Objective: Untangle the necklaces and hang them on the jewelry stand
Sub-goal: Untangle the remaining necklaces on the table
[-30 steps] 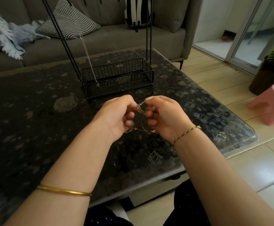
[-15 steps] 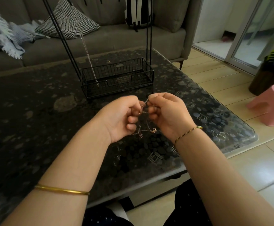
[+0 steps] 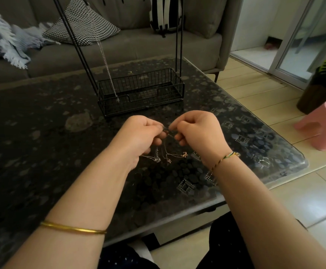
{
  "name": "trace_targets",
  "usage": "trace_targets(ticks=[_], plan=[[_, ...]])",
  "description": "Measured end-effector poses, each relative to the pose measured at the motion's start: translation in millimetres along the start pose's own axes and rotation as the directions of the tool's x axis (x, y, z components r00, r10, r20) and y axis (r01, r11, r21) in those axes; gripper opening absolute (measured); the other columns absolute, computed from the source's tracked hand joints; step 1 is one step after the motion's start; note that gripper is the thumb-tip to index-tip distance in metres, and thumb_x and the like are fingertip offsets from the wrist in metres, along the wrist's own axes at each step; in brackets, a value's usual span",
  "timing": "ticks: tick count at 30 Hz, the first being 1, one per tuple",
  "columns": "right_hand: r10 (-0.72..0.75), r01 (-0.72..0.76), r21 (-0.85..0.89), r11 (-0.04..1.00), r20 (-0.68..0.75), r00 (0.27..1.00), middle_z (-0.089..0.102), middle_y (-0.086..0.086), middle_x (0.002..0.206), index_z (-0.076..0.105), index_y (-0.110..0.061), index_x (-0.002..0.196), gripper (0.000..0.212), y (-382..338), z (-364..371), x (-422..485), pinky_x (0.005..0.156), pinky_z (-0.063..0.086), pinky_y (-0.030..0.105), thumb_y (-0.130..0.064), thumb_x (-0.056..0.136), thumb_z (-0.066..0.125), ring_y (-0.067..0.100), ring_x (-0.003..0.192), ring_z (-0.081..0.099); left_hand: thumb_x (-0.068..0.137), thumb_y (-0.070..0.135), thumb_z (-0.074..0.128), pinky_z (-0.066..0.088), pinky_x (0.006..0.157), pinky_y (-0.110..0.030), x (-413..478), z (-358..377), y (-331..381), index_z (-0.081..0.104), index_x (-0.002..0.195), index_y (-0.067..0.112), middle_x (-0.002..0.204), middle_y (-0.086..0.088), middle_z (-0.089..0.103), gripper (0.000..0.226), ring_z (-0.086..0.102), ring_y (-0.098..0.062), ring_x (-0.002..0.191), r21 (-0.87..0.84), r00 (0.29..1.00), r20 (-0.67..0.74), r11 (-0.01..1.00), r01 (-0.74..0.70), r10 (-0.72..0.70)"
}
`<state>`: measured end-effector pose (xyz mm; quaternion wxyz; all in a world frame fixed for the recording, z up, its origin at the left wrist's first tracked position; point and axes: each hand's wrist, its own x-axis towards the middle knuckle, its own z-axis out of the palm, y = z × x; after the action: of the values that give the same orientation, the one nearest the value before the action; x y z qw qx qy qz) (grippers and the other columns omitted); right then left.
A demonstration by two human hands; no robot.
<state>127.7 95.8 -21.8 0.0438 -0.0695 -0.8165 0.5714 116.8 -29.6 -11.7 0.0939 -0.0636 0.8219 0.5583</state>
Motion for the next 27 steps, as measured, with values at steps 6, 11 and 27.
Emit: trace_targets(ticks=[6,11,27], plan=[[-0.066,0.076,-0.066,0.995,0.148,0.987,0.067,0.010,0.072,0.073,-0.008,0.081,0.016,-3.3,0.2,-2.9,0.067,0.053,0.035,-0.024,0.080,0.071,0.011,0.062,0.056,0.095,0.015,0.053,0.035,0.052,-0.023,1.9,-0.3,0.6,0.065,0.084,0.020,0.075,0.003,0.060,0.017,0.051,-0.008,0.063,0.040,0.999,-0.040,0.999,-0.018,0.019],[-0.167,0.176,-0.092,0.980,0.101,0.981,0.064,0.001,0.065,0.071,-0.014,0.079,0.008,0.8,0.2,-2.1,0.057,0.049,0.022,-0.021,0.083,0.071,0.005,0.054,0.053,0.095,0.013,0.055,0.034,0.046,-0.019,0.8,-4.5,1.2,0.066,0.086,0.017,0.077,0.000,0.061,0.014,0.049,-0.007,0.062,-0.014,1.000,-0.015,1.000,-0.008,0.008],[0.109,-0.113,0.280,0.953,0.031,0.994,0.064,-0.007,0.066,0.067,-0.014,0.072,0.014,1.9,-4.5,-1.9,0.059,0.050,0.020,-0.017,0.086,0.068,0.002,0.062,0.059,0.095,0.015,0.055,0.041,0.071,-0.031,-2.5,1.4,2.4,0.062,0.075,0.020,0.079,0.001,0.065,0.022,0.053,-0.008,0.067,0.172,0.995,-0.071,0.984,-0.052,0.065]])
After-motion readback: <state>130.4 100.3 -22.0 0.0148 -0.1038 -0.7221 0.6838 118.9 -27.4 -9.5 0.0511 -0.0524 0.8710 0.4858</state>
